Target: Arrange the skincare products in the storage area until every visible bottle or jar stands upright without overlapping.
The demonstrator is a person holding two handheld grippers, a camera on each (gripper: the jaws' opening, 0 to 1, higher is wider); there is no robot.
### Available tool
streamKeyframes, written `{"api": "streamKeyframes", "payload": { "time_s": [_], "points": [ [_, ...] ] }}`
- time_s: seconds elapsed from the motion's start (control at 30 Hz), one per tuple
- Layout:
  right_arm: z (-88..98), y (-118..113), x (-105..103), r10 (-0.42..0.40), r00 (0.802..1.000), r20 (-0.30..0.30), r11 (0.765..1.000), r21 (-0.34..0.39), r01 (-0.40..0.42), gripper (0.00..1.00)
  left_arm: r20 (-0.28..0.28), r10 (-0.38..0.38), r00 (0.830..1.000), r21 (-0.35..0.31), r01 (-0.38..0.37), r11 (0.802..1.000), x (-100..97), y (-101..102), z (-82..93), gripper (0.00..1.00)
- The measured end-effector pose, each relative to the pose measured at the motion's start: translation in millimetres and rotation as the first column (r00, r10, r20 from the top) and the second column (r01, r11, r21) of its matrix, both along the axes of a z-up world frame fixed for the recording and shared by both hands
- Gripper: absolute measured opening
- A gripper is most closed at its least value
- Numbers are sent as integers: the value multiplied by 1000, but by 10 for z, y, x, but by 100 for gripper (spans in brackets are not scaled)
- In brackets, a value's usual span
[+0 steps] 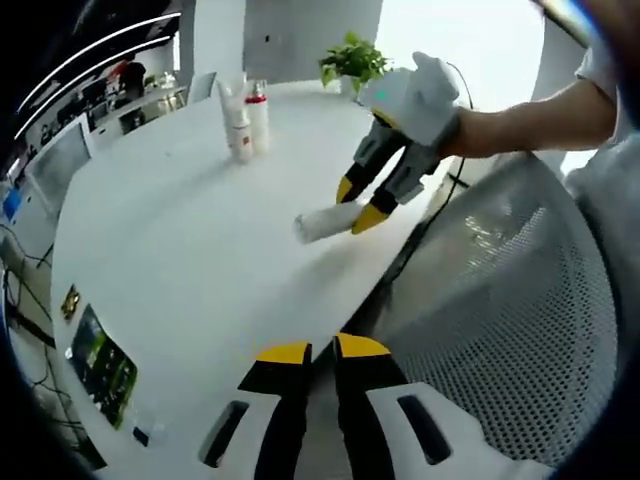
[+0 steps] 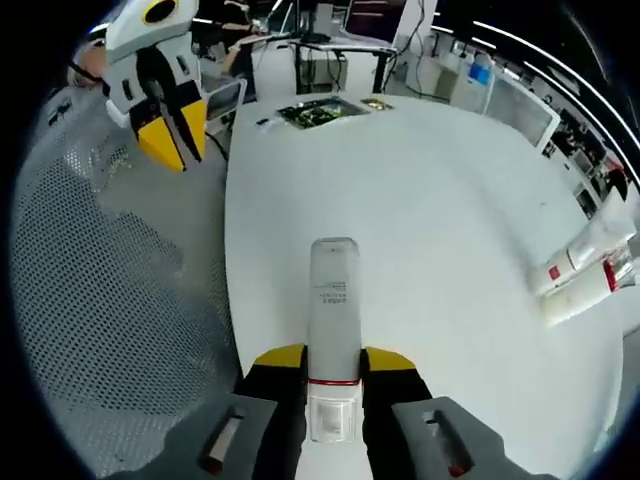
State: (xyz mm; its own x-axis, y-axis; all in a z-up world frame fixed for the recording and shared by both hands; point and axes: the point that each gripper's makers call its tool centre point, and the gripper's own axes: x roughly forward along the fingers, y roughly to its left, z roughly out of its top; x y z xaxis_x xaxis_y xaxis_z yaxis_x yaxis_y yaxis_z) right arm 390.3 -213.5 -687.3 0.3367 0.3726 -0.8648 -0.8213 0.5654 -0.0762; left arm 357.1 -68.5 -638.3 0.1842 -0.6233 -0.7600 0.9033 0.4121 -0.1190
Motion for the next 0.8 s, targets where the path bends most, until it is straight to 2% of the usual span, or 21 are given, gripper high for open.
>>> {"api": "streamKeyframes", "payload": {
  "time_s": [0.03, 0.1, 0.13, 0.2, 0.23, 0.27, 0.33, 0.37, 0.4, 0.43, 0.47, 0.5, 0.53, 0.57, 0.6, 0.63, 0.67, 0.73, 0.77, 0.8],
  "points": [
    [34, -11, 11, -1, 1000, 12, 1000, 4, 1, 13, -8, -3, 1000, 2, 3, 1000, -9, 0, -9, 7],
    [141, -20, 30, -2, 999, 45, 1000, 15, 1, 13, -41, 5, 999, -37, -6, 999, -31, -33, 38, 8],
    [230, -28, 57, -6, 997, 73, 1000, 24, 4, 13, -64, 21, 998, -102, -27, 994, -27, -91, 137, 9],
    [389, 8, 112, -45, 992, 115, 995, 90, 34, 13, -95, 78, 992, -189, -95, 977, 67, -129, 294, 10],
    [449, 22, 135, -52, 989, 137, 993, 108, 37, 13, -104, 89, 991, -203, -109, 973, 84, -136, 320, 12],
    [514, 45, 155, -46, 985, 165, 992, 122, 26, 13, -125, 128, 984, -242, -155, 958, 148, -150, 406, 13],
    [653, 93, 172, -41, 974, 221, 990, 143, 9, 13, -74, 188, 979, -266, -201, 943, 307, -110, 497, 15],
    [689, 112, 171, -40, 971, 236, 988, 153, 4, 13, -74, 205, 976, -265, -217, 940, 332, -94, 532, 17],
    [786, 160, 158, -32, 963, 268, 984, 176, -16, 13, -96, 234, 967, -275, -252, 928, 346, -100, 575, 17],
    [921, 214, 161, -29, 943, 332, 978, 206, -42, 13, -130, 276, 952, -331, -304, 893, 386, -152, 690, 17],
    [988, 230, 125, -35, 937, 349, 976, 213, -43, 13, -146, 287, 947, -396, -321, 860, 403, -226, 813, 19],
    [1053, 269, 115, -20, 923, 384, 973, 220, -70, 13, -160, 297, 941, -427, -337, 839, 402, -265, 871, 19],
    [1117, 310, 95, -22, 913, 408, 969, 233, -81, 13, -205, 307, 929, -469, -369, 803, 386, -324, 944, 21],
    [1120, 318, 59, -18, 917, 399, 971, 224, -79, 13, -220, 305, 927, -483, -375, 791, 376, -345, 961, 22],
    [1175, 359, 58, 17, 899, 438, 971, 206, -119, 13, -269, 289, 919, -520, -391, 760, 321, -417, 995, 25],
    [1237, 391, 48, 39, 879, 476, 971, 188, -145, 13, -295, 273, 916, -530, -394, 751, 277, -451, 996, 31],
    [1248, 399, 27, 49, 877, 478, 972, 178, -151, 13, -301, 250, 920, -530, -380, 758, 220, -481, 976, 36],
    [1292, 447, -30, 82, 863, 499, 970, 160, -185, 13, -278, 219, 935, -519, -338, 785, 159, -511, 956, 46],
    [1314, 478, -62, 116, 851, 513, 967, 138, -216, 13, -262, 206, 943, -524, -318, 791, 142, -523, 957, 49],
    [1319, 490, -82, 141, 843, 518, 964, 121, -236, 13, -252, 202, 946, -533, -310, 787, 151, -522, 967, 51]
  ]
}}
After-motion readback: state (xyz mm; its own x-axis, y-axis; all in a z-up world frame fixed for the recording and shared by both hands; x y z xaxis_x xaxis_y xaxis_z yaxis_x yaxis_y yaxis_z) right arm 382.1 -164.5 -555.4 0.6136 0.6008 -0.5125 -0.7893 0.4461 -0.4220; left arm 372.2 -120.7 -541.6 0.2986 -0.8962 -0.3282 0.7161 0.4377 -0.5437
